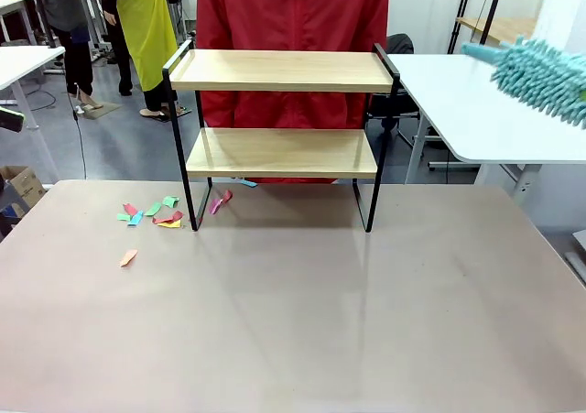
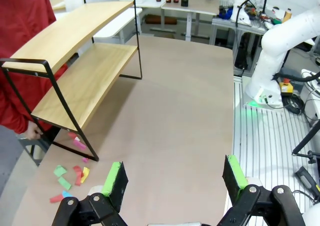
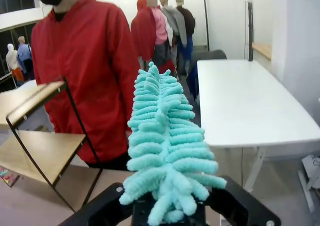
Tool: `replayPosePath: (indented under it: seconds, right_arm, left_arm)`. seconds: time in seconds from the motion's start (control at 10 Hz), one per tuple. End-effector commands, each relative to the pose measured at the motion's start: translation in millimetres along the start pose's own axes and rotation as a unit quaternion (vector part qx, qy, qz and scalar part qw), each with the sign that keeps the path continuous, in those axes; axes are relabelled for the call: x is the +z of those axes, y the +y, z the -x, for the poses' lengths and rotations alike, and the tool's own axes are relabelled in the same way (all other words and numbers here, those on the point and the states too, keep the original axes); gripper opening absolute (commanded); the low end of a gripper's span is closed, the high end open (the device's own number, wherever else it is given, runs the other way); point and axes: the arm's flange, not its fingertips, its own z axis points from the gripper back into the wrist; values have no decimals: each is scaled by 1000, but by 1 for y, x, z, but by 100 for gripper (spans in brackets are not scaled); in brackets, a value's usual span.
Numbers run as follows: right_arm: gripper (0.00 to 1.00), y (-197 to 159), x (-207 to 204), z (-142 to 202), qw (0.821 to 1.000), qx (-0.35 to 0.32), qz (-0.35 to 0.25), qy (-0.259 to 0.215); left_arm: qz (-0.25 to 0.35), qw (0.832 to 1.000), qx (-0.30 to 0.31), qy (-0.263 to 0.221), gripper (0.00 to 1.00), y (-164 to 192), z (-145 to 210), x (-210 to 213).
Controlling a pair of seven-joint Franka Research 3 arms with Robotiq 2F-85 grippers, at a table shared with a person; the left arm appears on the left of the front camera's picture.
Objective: Clean the shelf.
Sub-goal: Hand the Duster back to the human.
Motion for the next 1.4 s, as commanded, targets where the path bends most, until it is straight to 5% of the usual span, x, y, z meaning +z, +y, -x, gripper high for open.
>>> replayPosePath:
  seconds: [0.0,0.3,0.4,1.3]
  right_arm:
    - [17,16,26,61,1000,5,10,10]
    - [17,25,29,78,1000,24,11,6]
    - [17,-3,-17,34,1000,-3,-5,29]
    - [17,-3,-17,34,1000,-3,-5,29]
  left_arm:
    - [2,1000,-10,-15,100,1,-1,-2]
    - [2,1000,-10,-15,100,1,-1,-2]
    - [2,1000,-10,-15,100,1,-1,-2]
    - [2,1000,-10,-15,100,1,-1,-2]
